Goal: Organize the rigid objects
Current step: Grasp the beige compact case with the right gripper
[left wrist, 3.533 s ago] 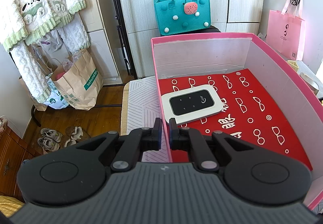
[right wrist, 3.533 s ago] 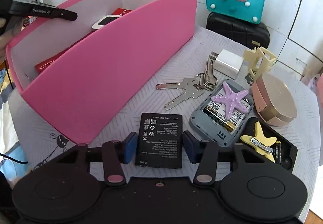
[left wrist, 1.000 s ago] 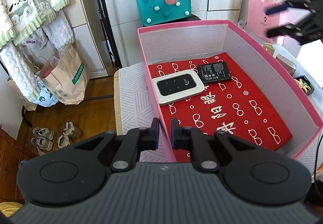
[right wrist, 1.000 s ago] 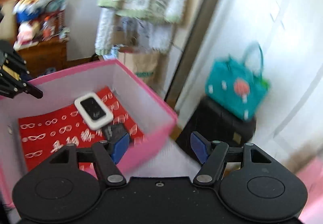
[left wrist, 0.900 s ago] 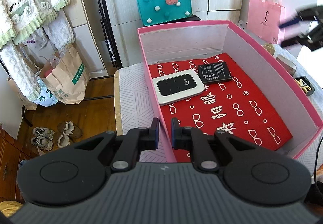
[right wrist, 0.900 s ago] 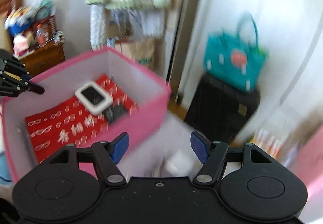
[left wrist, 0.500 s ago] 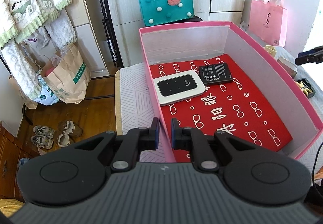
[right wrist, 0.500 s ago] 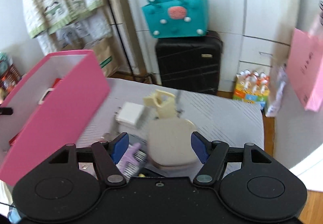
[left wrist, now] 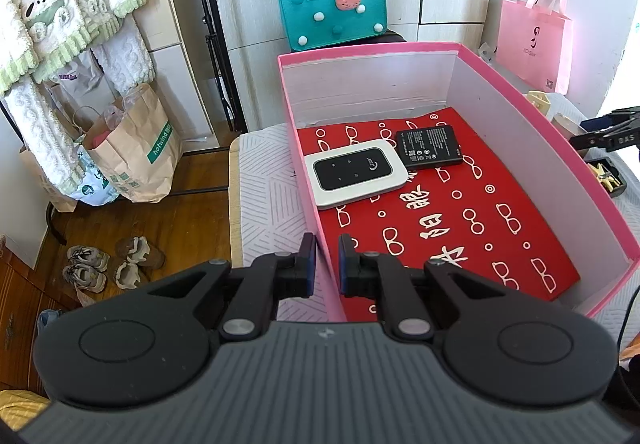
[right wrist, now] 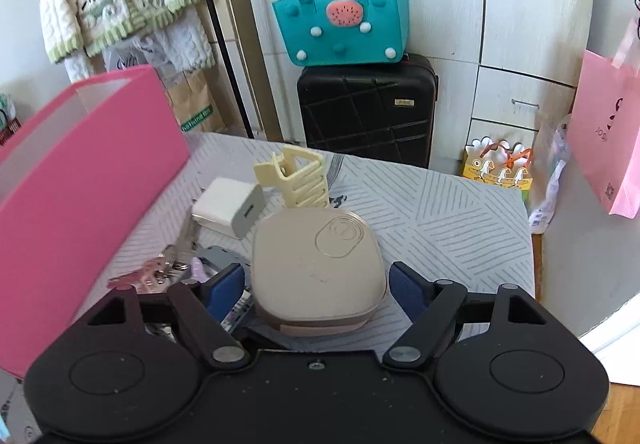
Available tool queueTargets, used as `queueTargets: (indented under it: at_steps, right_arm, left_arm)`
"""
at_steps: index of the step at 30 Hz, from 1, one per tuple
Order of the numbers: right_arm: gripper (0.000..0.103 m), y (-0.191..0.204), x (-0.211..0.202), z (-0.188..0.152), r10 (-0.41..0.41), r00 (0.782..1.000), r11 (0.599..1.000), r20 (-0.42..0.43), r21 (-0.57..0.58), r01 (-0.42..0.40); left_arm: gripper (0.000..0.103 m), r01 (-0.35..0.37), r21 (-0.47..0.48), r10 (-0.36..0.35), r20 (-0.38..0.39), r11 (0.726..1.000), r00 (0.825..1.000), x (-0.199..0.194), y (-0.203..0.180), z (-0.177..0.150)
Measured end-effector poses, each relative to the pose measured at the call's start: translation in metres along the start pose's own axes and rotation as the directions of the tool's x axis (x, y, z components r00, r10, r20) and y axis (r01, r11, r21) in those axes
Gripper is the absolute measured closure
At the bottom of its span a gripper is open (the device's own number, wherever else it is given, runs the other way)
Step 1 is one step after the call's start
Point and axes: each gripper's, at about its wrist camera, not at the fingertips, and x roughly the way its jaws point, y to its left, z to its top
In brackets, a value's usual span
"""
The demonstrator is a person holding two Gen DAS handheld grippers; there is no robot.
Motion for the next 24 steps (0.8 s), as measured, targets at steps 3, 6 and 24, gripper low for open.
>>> queueTargets:
  at_steps: [3,6,24]
  right_arm:
    - [0.019,-0.002,0.011,0.000,0.004,1.000,1.000,-0.013,0.006,-0.004]
    - [0.019,-0.006,0.017,0.001,0.019,1.000,0.999,0.001,0.042,-0.019]
    - [0.025,0.099,-0.080,0.015,0.114,0.971,0.984,0.209,-0.160,-0.081]
  left_arm:
    - [0.093,0.001,0.000,-0.001,0.000,1.000,1.000,0.000,0.000,0.000]
    - [0.093,-0.001,0.001,0.001,0.000,1.000,1.000,0.000,0.000,0.000]
    - [0.093,-0.002,-0.012,0.002,0.003,1.000,1.000,-0.001,0.000,-0.003]
